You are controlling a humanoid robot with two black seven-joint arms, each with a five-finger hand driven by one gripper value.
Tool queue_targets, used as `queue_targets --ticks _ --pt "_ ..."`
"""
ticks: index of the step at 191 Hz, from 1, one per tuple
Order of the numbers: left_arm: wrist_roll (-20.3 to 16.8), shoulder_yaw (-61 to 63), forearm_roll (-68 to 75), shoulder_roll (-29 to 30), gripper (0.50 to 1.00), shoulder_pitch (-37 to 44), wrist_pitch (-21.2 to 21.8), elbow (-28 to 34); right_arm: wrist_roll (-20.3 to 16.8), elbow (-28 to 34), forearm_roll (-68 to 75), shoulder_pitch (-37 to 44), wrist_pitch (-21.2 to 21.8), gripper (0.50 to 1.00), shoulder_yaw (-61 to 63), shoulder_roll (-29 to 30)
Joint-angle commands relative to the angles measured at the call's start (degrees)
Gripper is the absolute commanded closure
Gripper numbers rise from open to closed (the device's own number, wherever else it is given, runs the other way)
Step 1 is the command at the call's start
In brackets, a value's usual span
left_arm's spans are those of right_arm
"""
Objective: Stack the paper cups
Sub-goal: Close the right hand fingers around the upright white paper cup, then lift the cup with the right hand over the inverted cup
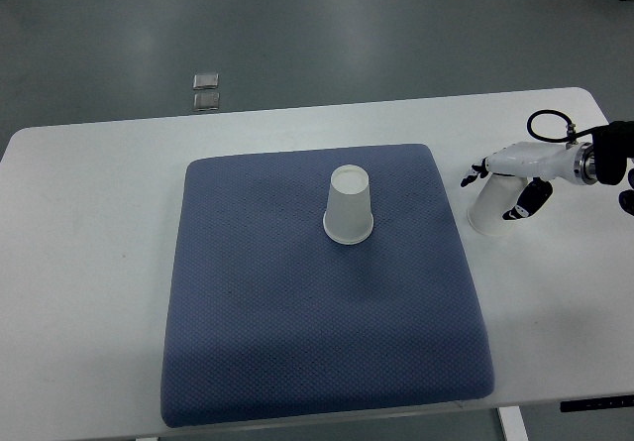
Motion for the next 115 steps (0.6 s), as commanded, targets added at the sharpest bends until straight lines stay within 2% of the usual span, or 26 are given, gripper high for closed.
queue_targets --ticks 1,11,40,75,87,115 --pt "0.0 0.0 0.0 0.0 0.5 0.0 0.0 0.0 0.1 -0.1 -0.1 0.0 -0.1 0.74 -0.4 0.0" --pt "0.0 0.0 0.0 0.0 0.5 0.0 0.0 0.0 0.1 -0.1 -0.1 0.0 0.0 0.754 -0.5 0.5" --pt "0.0 -0.1 0.0 0.0 0.5 0.0 0.0 0.0 0.1 -0.1 -0.1 0.0 0.0 0.84 -0.6 0.9" --pt "0.0 0.0 0.0 0.0 0.5 0.0 0.0 0.0 0.1 -0.1 -0.1 0.2 0.1 0.852 -0.5 1.2" --pt "0.0 0.0 0.0 0.0 0.5 0.0 0.0 0.0 0.1 -0.1 -0.1 0.4 0.4 0.883 -0.5 1.1" --pt "0.0 0.0 0.0 0.0 0.5 0.0 0.0 0.0 0.2 0.0 0.0 0.5 0.4 0.912 -0.5 1.2"
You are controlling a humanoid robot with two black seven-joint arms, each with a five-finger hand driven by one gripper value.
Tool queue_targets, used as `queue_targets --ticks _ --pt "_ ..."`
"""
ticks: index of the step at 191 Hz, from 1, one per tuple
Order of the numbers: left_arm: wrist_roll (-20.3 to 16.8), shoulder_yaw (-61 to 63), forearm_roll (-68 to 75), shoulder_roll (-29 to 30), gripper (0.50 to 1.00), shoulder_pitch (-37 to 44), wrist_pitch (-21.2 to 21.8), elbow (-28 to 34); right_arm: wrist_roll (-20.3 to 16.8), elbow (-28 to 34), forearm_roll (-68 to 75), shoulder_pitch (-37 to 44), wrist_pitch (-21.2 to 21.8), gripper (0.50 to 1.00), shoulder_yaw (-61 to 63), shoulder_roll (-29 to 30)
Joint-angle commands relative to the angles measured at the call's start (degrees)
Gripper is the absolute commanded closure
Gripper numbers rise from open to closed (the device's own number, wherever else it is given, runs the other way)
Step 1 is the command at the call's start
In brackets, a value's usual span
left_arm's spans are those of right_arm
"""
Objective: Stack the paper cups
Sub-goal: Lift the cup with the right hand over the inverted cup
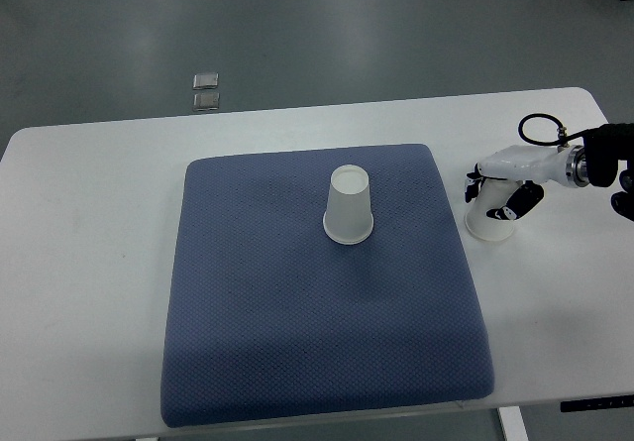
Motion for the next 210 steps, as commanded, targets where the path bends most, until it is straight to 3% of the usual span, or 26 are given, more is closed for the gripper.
queue_targets --ticks 1,155,210 --pt "0.0 0.0 0.0 0.0 0.5 0.0 0.0 0.0 0.1 0.0 0.1 0.1 0.0 0.912 0.0 0.1" --pt "0.0 0.0 0.0 0.0 0.5 0.0 0.0 0.0 0.7 0.0 0.3 3.7 0.2 0.918 0.8 -0.2" --pt "0.0 0.0 0.0 0.0 0.5 0.0 0.0 0.0 0.9 0.9 1.0 8.5 0.9 0.916 0.8 -1.0"
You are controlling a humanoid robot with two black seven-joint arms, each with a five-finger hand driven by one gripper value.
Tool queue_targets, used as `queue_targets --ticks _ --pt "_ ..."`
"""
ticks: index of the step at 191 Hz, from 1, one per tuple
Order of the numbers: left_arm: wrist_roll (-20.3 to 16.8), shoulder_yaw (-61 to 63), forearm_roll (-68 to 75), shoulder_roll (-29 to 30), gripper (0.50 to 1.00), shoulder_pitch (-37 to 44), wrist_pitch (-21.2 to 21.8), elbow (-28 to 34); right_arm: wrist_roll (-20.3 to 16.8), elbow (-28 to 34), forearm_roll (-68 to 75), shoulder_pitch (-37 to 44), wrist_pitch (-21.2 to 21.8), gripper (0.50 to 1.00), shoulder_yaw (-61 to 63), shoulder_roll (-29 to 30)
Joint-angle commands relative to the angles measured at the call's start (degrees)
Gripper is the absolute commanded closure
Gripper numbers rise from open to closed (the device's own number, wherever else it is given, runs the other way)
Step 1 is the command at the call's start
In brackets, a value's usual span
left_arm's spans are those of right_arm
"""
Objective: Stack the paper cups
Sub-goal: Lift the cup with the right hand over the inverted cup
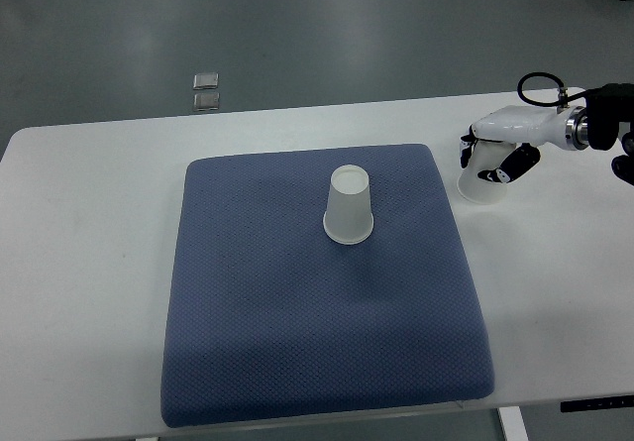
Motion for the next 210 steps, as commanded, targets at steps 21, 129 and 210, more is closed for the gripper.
queue_targets --ticks 21,129,210 --pt "0.0 0.0 0.0 0.0 0.5 0.0 0.0 0.0 0.7 2.0 0.4 4.4 2.0 0.916 0.1 -0.2" --pt "0.0 0.0 0.0 0.0 0.5 0.0 0.0 0.0 0.7 12.6 1.5 14.5 7.5 0.91 0.1 2.1" --pt "0.0 0.0 0.0 0.0 0.5 0.0 0.0 0.0 0.7 16.7 3.5 16.0 9.8 0.906 0.1 4.6"
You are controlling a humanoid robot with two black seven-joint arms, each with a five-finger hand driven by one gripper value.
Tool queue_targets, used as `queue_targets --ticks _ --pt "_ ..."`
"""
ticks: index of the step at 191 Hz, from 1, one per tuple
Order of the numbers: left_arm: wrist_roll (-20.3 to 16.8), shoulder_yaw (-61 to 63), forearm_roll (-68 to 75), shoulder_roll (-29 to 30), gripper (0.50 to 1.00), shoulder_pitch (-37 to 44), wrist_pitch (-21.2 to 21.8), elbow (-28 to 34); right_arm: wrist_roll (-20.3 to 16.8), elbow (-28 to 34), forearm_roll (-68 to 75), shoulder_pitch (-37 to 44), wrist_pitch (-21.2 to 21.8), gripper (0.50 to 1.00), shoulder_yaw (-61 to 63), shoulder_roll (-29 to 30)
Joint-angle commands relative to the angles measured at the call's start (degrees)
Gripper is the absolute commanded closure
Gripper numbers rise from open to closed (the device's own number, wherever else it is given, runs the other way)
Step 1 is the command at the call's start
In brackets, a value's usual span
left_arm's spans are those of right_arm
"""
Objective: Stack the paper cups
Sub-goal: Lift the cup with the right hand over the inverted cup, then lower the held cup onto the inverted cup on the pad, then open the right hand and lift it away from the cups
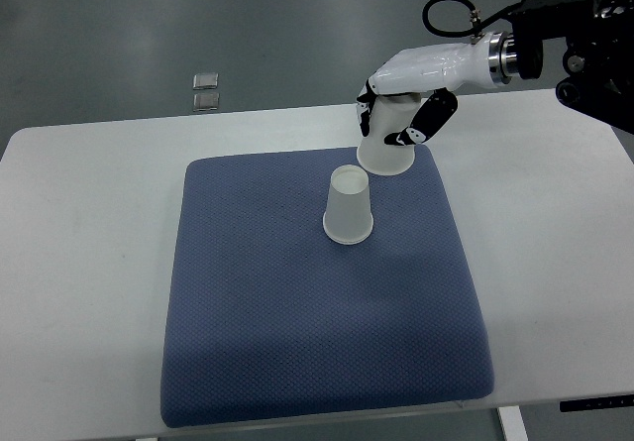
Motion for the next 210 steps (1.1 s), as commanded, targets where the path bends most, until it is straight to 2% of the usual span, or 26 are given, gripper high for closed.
queue_targets --ticks 1,126,181,187,189,195,210 --pt "0.0 -0.1 0.0 0.0 0.5 0.0 0.0 0.0 0.0 0.0 0.0 -0.1 0.1 0.906 0.0 1.2" --pt "0.0 0.0 0.0 0.0 0.5 0.0 0.0 0.0 -0.5 -0.8 0.0 -1.8 0.1 0.901 -0.1 5.2" --pt "0.0 0.0 0.0 0.0 0.5 0.0 0.0 0.0 -0.6 -1.8 0.1 -3.1 -1.2 0.893 0.0 6.7" --pt "0.0 0.0 0.0 0.0 0.5 0.0 0.0 0.0 -0.6 -1.8 0.1 -3.3 -1.5 0.875 0.0 6.7" --pt "0.0 0.0 0.0 0.0 0.5 0.1 0.0 0.0 -0.6 -1.8 0.1 -3.5 -1.7 0.846 0.0 6.8" --pt "0.0 0.0 0.0 0.0 0.5 0.1 0.0 0.0 -0.6 -1.8 0.1 -3.7 -1.8 0.808 0.0 6.9" --pt "0.0 0.0 0.0 0.0 0.5 0.0 0.0 0.0 -0.6 -1.8 0.1 -4.3 -1.8 0.756 0.0 6.9"
